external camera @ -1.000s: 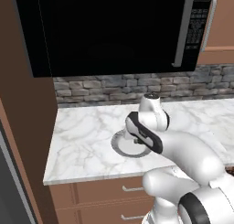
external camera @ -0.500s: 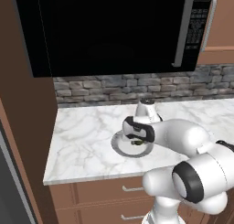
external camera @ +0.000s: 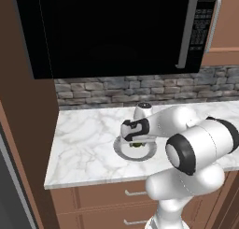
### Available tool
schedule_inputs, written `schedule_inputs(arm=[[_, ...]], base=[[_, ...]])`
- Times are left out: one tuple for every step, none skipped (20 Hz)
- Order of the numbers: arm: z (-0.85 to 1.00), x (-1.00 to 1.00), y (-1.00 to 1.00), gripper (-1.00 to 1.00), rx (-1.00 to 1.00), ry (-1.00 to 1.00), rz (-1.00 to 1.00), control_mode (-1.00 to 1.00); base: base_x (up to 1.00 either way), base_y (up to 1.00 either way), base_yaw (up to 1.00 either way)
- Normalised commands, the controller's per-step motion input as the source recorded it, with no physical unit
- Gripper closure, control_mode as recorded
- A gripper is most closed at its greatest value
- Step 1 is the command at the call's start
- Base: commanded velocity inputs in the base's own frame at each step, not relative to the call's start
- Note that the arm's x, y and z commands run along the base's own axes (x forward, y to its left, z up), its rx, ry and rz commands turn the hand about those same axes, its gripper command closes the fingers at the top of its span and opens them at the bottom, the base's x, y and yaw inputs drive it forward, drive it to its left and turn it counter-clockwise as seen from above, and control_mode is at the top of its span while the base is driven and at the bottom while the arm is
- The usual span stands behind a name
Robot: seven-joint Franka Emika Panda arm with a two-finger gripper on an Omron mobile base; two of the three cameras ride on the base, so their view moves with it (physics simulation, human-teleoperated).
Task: Pick lime from the fridge and place it on the plate on the counter.
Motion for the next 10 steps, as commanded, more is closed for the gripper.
schedule_inputs(arm=[[-0.21,0.28,0.01,1.00,0.00,0.00,0.00,-1.00],[-0.24,0.30,0.01,1.00,0.00,0.00,0.00,-1.00],[-0.23,0.28,0.00,1.00,0.00,0.00,0.00,-1.00],[-0.20,0.22,0.00,1.00,0.00,0.00,0.00,-1.00],[-0.19,0.18,0.00,1.00,0.00,0.00,0.00,-1.00],[-0.16,0.11,0.01,1.00,0.00,0.00,0.00,-1.00],[-0.17,0.11,0.04,1.00,0.00,0.00,0.00,-1.00],[-0.07,0.00,0.01,-1.00,0.00,0.02,0.00,-1.00],[0.00,0.00,0.00,-1.00,0.00,0.04,0.00,-1.00],[0.00,0.00,0.00,-1.00,0.00,0.01,0.00,-1.00]], base=[[0.00,0.00,0.00],[0.00,0.00,0.00],[0.00,0.00,0.00],[0.00,0.00,0.00],[0.00,0.00,0.00],[0.00,0.00,0.00],[0.00,0.00,0.00],[0.00,0.00,0.00],[0.00,0.00,0.00],[0.00,0.00,0.00]])
